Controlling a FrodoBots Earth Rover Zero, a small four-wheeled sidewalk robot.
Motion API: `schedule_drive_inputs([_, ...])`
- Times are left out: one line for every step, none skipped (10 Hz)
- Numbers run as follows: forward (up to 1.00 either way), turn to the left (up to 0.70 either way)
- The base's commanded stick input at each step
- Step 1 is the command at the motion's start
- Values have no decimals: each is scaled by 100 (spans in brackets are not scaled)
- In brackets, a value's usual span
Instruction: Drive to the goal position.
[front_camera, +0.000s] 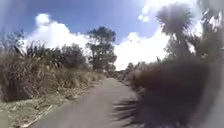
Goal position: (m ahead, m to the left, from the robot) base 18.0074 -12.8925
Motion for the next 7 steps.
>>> schedule_drive_inputs([85,0])
schedule_drive_inputs([85,0])
schedule_drive_inputs([85,0])
schedule_drive_inputs([85,0])
schedule_drive_inputs([85,0])
schedule_drive_inputs([85,0])
schedule_drive_inputs([85,0])
